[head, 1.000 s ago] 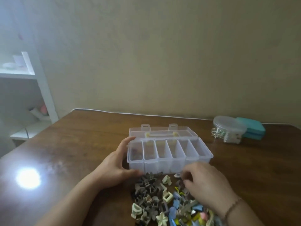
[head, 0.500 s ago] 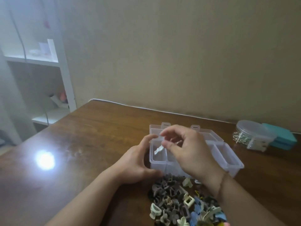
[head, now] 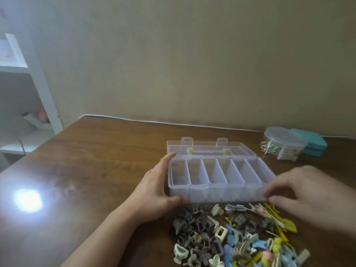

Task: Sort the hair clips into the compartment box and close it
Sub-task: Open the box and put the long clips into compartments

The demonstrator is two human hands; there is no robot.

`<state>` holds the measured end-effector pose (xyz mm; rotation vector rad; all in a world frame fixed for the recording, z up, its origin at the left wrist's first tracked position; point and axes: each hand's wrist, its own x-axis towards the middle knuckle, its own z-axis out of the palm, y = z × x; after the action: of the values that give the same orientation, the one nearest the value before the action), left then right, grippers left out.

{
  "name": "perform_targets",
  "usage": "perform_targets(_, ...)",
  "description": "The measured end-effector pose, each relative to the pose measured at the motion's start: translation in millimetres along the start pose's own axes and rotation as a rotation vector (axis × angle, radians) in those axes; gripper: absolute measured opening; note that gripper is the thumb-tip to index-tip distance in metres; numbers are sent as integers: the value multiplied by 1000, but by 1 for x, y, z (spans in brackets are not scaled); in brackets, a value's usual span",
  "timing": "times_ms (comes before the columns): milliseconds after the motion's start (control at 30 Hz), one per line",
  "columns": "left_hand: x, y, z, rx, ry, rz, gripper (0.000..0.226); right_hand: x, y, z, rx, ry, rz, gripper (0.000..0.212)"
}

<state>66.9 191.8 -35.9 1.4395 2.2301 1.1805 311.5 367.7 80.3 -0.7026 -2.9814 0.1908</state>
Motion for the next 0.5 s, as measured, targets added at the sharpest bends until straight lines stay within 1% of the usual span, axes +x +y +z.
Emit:
perform_targets(67, 1, -2, -2, -23, -12, 12, 111, 6, -11, 11, -106, -29, 29, 19)
perform_targets(100, 2, -3, -2, -25, -17, 14, 112, 10, -17, 18, -135, -24, 23, 21)
perform_targets(200, 2, -2, -4, -23, -12, 16, 112, 24, -30, 42, -197, -45, -73, 26)
perform_targets(300, 1, 1, -5, -25, 0, 5, 112, 31, -33, 54, -205, -86, -127, 24)
perform_targets(400, 0, 2, -6, -29, 0, -11, 111, 33, -31, 52, -136, -50, -183, 25)
perform_targets(500, 1, 2, -5, -23, -12, -10, 111, 23, -28, 35, 60, -112, -214, 24)
